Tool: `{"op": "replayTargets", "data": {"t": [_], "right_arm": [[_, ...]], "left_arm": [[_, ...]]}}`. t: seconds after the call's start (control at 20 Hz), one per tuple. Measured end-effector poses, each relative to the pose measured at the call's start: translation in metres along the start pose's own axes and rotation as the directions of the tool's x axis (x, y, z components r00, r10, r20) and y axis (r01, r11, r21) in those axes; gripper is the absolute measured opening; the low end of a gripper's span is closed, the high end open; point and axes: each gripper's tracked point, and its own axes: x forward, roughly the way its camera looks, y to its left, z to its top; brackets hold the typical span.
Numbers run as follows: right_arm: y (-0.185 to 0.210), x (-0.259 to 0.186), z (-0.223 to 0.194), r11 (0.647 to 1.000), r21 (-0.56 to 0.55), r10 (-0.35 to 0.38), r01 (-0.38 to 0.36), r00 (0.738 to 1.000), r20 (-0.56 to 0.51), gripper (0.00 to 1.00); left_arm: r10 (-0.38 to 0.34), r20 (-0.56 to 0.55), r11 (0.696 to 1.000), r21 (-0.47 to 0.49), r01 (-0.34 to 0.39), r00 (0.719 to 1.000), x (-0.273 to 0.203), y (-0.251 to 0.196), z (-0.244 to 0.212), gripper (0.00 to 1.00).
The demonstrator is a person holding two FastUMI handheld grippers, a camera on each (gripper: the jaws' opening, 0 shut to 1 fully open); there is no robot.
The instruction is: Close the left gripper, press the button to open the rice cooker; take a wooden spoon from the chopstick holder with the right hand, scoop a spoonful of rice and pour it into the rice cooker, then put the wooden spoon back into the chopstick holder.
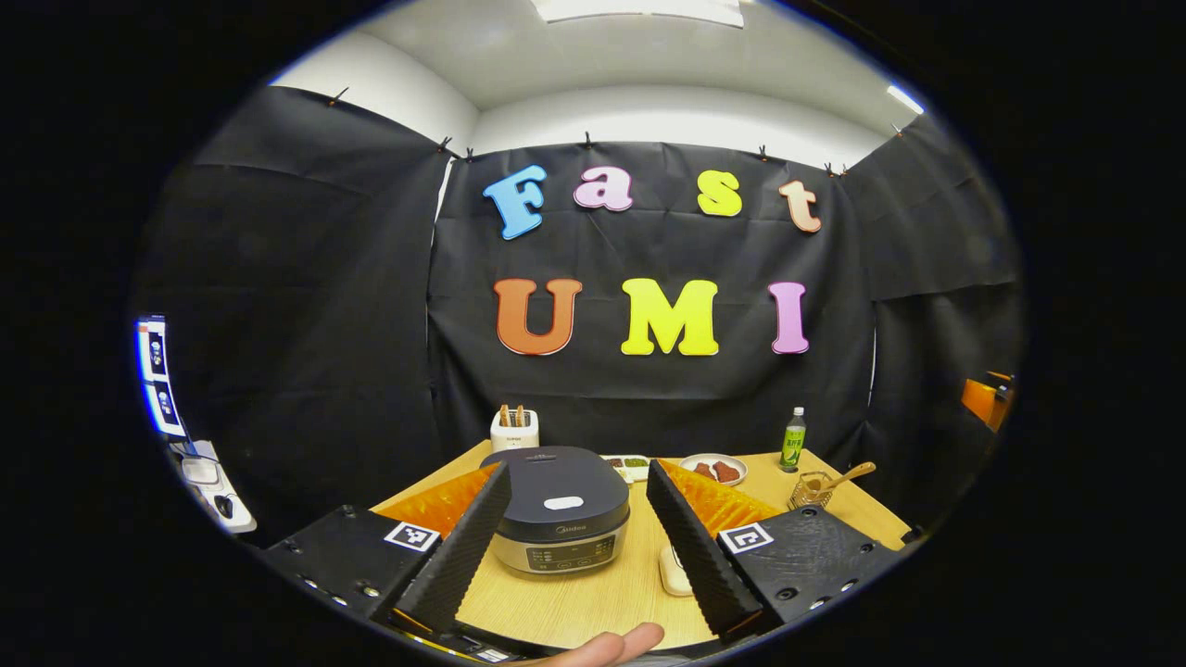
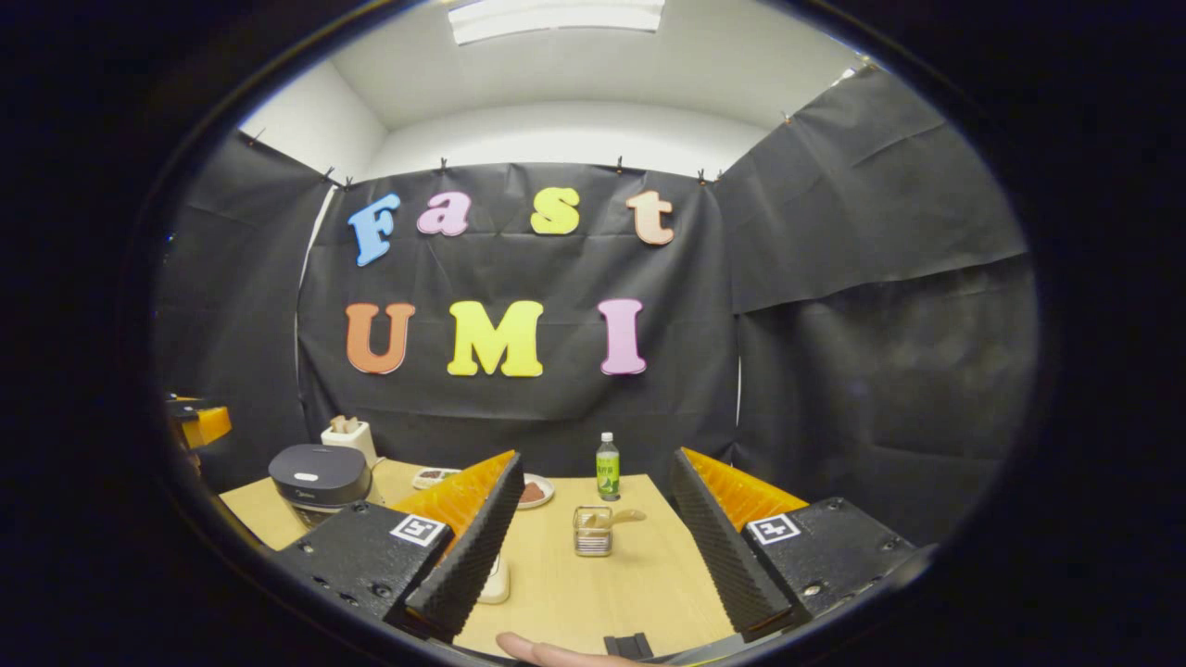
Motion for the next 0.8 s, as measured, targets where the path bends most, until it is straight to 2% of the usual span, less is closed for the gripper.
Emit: {"op": "replayTargets", "data": {"t": [0.3, 0.4, 0.45, 0.5, 0.55, 0.6, 0.65, 0.7, 0.75, 0.8], "right_arm": [[-0.012, -0.002, -0.010, 1.000, -0.012, -0.005, 0.005, 1.000, -0.005, 1.00], [-0.015, 0.000, -0.013, 1.000, -0.011, -0.003, 0.002, 1.000, -0.007, 1.00], [-0.017, 0.000, -0.014, 1.000, -0.012, -0.004, 0.004, 1.000, -0.007, 1.00], [-0.020, 0.002, -0.016, 1.000, -0.011, -0.006, 0.006, 1.000, -0.007, 1.00], [-0.021, 0.002, -0.017, 1.000, -0.007, -0.007, 0.007, 1.000, -0.009, 1.00], [-0.022, 0.004, -0.019, 1.000, 0.000, -0.006, 0.006, 1.000, -0.012, 1.00], [-0.024, 0.004, -0.021, 1.000, 0.006, -0.005, 0.005, 1.000, -0.015, 1.00], [-0.025, 0.007, -0.024, 1.000, 0.010, -0.004, 0.005, 1.000, -0.020, 1.00], [-0.027, 0.009, -0.027, 1.000, 0.012, -0.007, 0.007, 1.000, -0.028, 1.00], [-0.029, 0.012, -0.031, 1.000, 0.012, -0.011, 0.011, 0.999, -0.038, 1.00]], "left_arm": [[0.004, -0.061, 1.000, -0.024, -0.006, 0.998, 0.030, 0.000, -0.016, 0.94], [-0.016, -0.078, 0.999, -0.030, 0.014, 0.997, 0.047, -0.003, -0.022, 0.93], [-0.039, -0.087, 0.999, -0.037, 0.036, 0.995, 0.053, -0.009, -0.025, 0.74], [-0.050, -0.103, 0.998, -0.046, 0.045, 0.993, 0.059, -0.010, -0.031, 0.86], [-0.064, -0.109, 0.997, -0.048, 0.059, 0.992, 0.064, -0.012, -0.032, 0.53], [-0.048, -0.115, 0.998, -0.039, 0.044, 0.992, 0.070, -0.007, -0.033, 0.45], [-0.041, -0.128, 0.999, -0.029, 0.037, 0.991, 0.074, -0.005, -0.037, 0.25], [-0.031, -0.140, 0.999, -0.024, 0.028, 0.990, 0.082, -0.003, -0.042, 0.32], [-0.049, -0.157, 0.999, -0.030, 0.045, 0.986, 0.093, -0.005, -0.047, 0.09], [-0.050, -0.176, 0.998, -0.035, 0.045, 0.983, 0.093, -0.007, -0.052, 0.05]]}}
